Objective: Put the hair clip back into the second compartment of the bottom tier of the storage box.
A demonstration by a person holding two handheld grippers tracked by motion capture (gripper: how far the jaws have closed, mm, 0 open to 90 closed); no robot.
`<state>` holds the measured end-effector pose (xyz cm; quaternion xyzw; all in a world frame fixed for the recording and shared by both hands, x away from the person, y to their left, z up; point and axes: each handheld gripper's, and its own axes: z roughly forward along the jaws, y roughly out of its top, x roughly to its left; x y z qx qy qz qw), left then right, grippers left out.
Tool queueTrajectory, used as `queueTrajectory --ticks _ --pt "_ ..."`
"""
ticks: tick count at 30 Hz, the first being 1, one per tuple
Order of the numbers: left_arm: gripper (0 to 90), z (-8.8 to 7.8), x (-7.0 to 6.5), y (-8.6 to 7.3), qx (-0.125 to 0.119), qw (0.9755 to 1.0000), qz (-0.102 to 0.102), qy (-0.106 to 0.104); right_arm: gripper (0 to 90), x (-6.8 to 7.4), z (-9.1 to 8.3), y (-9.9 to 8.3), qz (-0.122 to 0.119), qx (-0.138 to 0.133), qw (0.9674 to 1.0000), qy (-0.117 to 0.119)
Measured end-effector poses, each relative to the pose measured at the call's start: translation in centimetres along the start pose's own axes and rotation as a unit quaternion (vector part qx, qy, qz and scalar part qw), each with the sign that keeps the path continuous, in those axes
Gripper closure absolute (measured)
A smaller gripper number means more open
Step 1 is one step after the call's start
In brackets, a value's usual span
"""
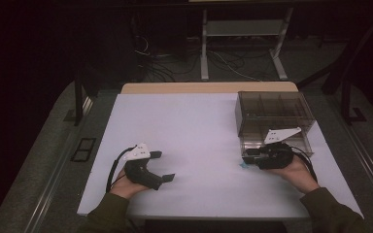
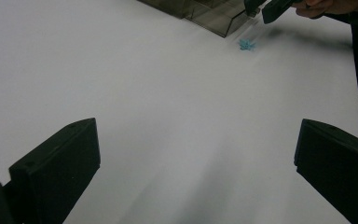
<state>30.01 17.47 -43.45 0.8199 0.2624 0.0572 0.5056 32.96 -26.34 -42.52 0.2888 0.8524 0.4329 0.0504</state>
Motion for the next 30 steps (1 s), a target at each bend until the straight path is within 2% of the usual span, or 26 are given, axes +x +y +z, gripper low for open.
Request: queueTrajectory --ticks 12,30 --pt "0.0 0.1 0.0 0.0 0.004 1.0000 0.001 -0.004 68.3 -0.3 0.7 -0.4 -0.002 0.017 0.9998 0.002" --pt "0.0 0.2 -0.1 -0.1 0.007 0.9999 0.002 -0.009 70.8 -0.5 1.6 -0.8 -0.009 0.038 0.9992 -0.004"
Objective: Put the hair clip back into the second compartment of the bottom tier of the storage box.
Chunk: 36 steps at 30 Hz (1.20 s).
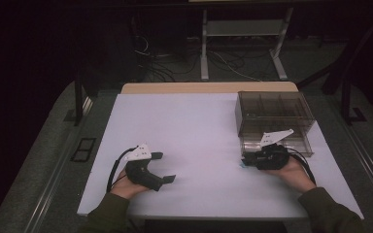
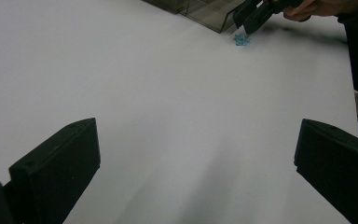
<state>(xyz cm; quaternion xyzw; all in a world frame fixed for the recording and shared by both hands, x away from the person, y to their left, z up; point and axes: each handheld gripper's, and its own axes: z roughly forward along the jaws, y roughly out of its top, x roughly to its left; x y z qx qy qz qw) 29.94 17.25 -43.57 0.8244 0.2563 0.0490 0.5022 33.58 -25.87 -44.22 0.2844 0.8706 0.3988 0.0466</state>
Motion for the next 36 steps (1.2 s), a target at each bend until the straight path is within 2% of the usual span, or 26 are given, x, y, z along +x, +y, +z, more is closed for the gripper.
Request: queueTrajectory --ticks 18,29,36 --pt "0.0 0.04 -0.04 -0.02 0.002 1.0000 0.001 -0.003 70.8 0.10 0.79 -0.23 -0.010 0.019 0.9998 -0.004" --pt "0.0 0.04 -0.06 -0.02 0.002 1.0000 0.000 -0.004 72.7 0.63 0.95 -0.28 -0.041 0.032 0.9985 -0.019" --pt "0.0 0.01 -0.03 -0.02 0.003 1.0000 0.002 -0.004 78.5 0.85 0.97 -0.27 -0.054 0.034 0.9978 -0.018"
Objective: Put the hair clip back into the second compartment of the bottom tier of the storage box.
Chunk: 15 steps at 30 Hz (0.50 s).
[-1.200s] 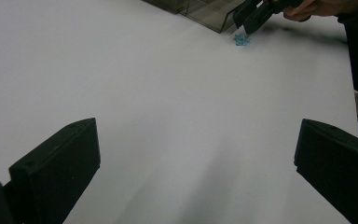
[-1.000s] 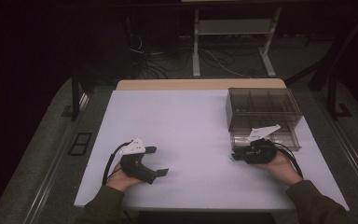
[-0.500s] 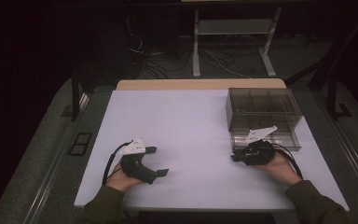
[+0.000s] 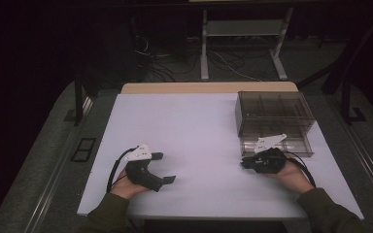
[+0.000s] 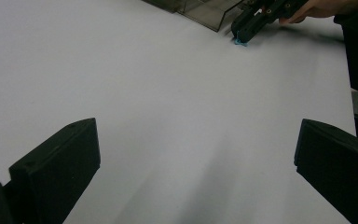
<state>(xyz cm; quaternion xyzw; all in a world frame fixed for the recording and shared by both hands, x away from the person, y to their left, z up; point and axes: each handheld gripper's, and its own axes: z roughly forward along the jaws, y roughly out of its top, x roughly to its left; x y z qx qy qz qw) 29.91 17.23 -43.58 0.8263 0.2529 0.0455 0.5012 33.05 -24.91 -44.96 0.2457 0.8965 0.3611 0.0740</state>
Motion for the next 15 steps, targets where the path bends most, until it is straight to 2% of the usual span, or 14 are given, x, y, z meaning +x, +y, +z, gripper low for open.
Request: queueTrajectory --ticks 15 --pt "0.0 0.23 0.08 -0.09 0.009 0.9999 0.001 0.007 86.3 0.03 -0.16 -0.01 0.002 0.003 0.9999 0.012"
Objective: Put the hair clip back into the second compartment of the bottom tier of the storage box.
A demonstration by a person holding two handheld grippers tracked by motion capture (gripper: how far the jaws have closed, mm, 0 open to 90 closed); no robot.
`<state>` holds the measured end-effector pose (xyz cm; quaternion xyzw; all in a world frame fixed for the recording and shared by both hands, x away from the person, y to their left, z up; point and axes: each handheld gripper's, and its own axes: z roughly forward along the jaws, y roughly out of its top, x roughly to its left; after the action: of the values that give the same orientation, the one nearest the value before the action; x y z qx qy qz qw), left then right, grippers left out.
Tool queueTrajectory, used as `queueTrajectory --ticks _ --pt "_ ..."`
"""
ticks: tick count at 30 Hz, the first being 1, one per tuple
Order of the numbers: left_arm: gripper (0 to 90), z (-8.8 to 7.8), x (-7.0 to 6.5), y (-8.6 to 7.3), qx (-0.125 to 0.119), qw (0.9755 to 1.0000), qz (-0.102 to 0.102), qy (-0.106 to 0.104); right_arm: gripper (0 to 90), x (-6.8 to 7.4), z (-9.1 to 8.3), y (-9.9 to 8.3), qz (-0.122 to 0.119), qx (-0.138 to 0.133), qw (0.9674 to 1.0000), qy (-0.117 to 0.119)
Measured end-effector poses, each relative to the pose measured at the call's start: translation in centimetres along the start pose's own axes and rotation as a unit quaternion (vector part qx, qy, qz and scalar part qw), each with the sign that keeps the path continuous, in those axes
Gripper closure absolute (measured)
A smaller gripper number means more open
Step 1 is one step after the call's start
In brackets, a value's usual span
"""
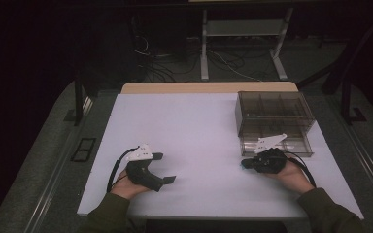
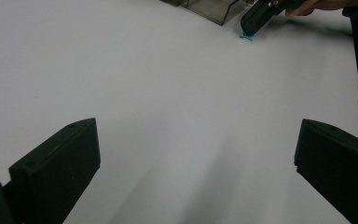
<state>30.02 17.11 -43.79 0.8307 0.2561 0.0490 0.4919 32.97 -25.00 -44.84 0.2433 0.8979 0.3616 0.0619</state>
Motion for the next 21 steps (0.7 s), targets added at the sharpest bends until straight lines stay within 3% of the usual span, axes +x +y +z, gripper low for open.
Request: queueTrajectory --ticks 12,21 --pt "0.0 0.3 -0.1 -0.2 0.005 0.9998 0.017 0.013 87.6 0.0 -0.3 0.0 0.002 -0.005 1.0000 0.005" --pt "0.0 0.6 -0.2 -0.4 0.006 0.9998 0.016 0.010 87.5 -0.2 -1.6 0.3 0.013 -0.032 0.9994 0.006"
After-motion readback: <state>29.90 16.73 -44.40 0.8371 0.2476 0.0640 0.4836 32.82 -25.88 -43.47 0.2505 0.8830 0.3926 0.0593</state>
